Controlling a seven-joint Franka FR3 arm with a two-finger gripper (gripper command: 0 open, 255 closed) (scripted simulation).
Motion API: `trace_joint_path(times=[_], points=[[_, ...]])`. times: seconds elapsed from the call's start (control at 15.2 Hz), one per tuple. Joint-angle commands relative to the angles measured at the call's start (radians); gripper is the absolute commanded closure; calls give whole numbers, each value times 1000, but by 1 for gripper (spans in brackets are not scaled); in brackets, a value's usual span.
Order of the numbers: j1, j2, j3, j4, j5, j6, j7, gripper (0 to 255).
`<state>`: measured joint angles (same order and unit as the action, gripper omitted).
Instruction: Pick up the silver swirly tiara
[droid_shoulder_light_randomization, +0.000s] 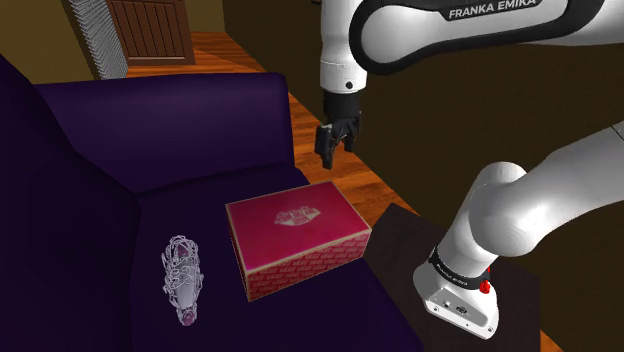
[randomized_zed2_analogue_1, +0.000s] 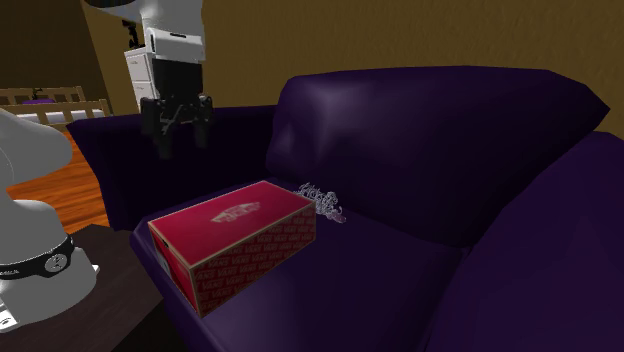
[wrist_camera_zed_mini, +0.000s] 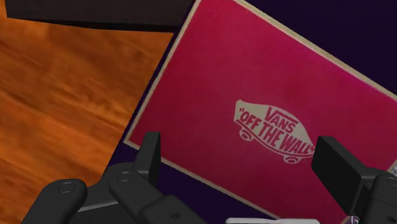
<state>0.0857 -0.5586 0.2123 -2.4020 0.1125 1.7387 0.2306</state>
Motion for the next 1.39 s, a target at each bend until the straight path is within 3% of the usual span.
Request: trace_joint_path(times=[0.0,0.59,0.99,1.32], points=[[6,50,35,13,20,34,57,0],[24,353,183,174,38,166,322,0],[50,591,246,340,-21,224,509,0],[101,801,260,517,-95,239,656,0]])
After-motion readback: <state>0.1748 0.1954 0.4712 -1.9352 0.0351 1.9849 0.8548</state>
